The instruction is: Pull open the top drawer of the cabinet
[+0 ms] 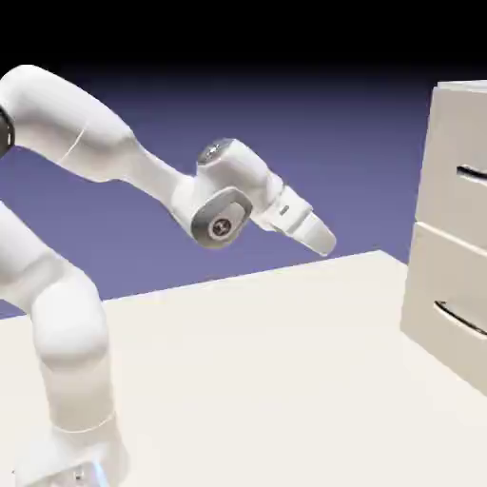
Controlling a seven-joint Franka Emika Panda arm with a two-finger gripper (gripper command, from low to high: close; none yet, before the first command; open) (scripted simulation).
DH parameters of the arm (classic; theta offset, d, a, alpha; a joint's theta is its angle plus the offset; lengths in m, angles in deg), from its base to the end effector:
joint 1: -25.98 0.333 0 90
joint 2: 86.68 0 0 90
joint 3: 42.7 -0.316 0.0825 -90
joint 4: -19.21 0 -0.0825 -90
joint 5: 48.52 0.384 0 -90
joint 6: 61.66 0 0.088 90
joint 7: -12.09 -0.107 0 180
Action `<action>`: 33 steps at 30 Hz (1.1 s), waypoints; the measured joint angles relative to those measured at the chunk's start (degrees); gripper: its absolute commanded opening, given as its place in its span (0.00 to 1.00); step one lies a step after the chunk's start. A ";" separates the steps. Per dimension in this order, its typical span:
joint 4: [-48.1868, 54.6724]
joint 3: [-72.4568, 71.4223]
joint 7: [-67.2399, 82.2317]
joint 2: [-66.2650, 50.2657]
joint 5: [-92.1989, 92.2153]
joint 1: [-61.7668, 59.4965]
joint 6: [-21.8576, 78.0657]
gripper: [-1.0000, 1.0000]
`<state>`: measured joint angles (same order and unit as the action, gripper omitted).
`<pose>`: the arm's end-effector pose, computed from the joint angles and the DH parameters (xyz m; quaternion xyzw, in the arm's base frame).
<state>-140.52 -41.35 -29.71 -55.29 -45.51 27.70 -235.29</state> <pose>0.3961 -0.0016 0.4593 -0.8545 0.3485 -0.3520 0.1562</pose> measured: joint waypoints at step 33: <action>34.75 36.77 18.03 -34.72 82.23 28.33 10.45 0.50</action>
<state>-105.77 -4.59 -11.68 -90.00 36.71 56.03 -224.84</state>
